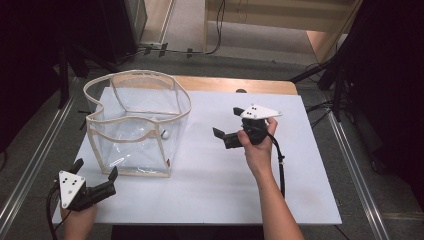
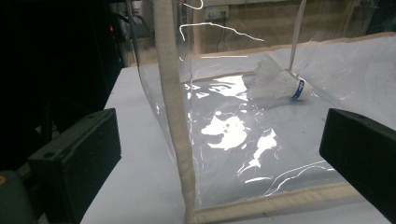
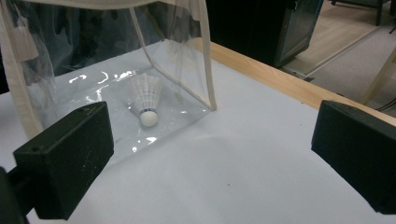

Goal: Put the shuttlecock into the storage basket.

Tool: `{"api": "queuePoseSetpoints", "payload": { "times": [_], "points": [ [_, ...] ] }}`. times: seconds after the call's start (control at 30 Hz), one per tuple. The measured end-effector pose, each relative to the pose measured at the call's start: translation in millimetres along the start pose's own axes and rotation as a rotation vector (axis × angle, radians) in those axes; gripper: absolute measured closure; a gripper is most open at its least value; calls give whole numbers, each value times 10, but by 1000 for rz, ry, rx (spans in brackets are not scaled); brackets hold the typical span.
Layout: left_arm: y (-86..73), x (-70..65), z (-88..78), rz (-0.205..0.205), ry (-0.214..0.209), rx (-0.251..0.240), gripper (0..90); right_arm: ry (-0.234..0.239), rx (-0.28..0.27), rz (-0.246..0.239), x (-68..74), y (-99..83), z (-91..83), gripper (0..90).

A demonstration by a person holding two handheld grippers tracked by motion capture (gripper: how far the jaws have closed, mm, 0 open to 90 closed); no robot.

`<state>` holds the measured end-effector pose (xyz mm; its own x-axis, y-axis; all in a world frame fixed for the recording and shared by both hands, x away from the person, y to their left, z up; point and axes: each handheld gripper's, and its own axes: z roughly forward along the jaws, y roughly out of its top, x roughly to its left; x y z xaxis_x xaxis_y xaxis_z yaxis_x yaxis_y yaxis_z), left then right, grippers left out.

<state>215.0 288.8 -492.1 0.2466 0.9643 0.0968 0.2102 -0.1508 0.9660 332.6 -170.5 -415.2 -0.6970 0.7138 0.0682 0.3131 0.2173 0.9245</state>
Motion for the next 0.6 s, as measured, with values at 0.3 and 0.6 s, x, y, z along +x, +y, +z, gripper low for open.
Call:
{"api": "queuePoseSetpoints", "payload": {
  "times": [0.3,0.6],
  "points": [
    [0,-1,1,0,1,1,0,-27,10,20,-71,-163,-109,0],
    [0,2,-2,-2,1,-1,0,-33,0,41,-110,-289,-194,0]
  ]
}}
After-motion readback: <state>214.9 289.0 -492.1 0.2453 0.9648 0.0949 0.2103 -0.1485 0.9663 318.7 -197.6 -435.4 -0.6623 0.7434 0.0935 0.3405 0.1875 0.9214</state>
